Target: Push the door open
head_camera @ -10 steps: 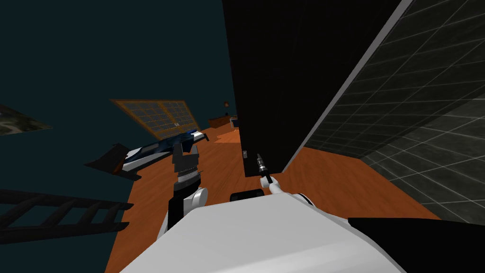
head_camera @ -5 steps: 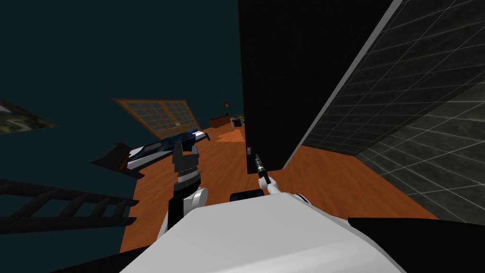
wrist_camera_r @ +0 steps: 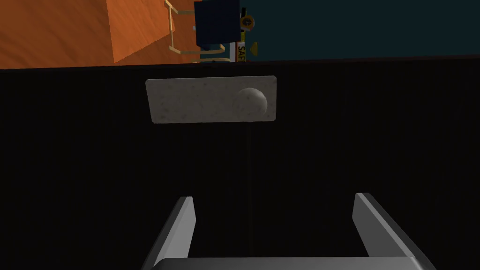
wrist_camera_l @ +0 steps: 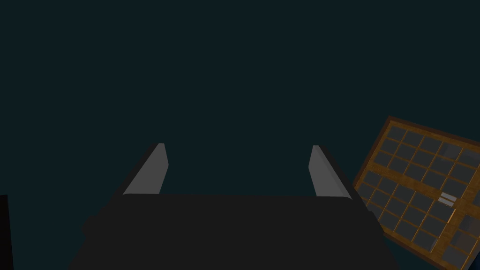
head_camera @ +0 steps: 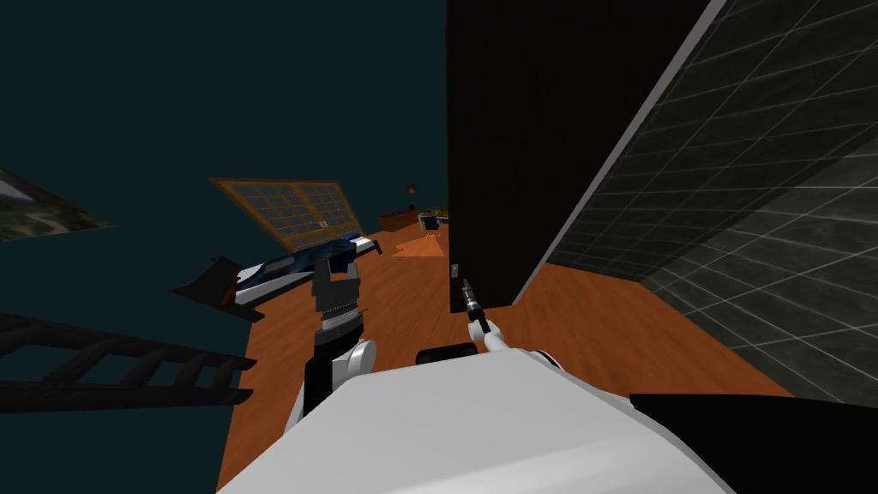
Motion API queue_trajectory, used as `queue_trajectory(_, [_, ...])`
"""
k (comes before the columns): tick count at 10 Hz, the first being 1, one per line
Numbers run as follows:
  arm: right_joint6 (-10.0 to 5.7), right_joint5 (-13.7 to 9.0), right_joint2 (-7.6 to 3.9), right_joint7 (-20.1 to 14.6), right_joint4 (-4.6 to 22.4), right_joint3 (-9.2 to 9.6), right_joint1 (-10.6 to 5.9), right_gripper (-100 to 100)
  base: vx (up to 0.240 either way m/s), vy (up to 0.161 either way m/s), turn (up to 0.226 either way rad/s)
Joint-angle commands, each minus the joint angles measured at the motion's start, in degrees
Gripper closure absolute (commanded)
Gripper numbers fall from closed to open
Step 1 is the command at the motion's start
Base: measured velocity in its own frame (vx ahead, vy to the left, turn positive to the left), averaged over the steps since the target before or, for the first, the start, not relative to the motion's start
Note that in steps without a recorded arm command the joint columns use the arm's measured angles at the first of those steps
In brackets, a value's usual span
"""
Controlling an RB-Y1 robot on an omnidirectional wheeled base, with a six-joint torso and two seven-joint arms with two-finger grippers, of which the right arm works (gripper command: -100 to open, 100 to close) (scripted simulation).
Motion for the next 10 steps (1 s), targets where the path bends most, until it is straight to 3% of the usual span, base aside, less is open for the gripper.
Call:
queue_trajectory(1, [0.22, 0.02, -1.06, -0.04, -0.57, 0.02, 0.3, -100, 0.157, -0.085, 0.014])
queue_trajectory(4, [0.14, -0.16, -3.22, 0.02, -0.44, -0.28, 0.21, -100, 0.205, -0.053, 0.021])
queue_trajectory(7, [0.07, -0.31, -2.89, 0.08, -0.33, -0.51, 0.14, -100, 0.185, 0.042, 0.025])
queue_trajectory(9, [0.01, -0.44, -0.83, 0.12, -0.24, -0.73, 0.07, -100, 0.178, 0.077, 0.033])
queue_trajectory(10, [-0.07, -0.46, -1.43, 0.22, 0.12, -0.76, -0.29, -100, 0.067, 0.035, -0.026])
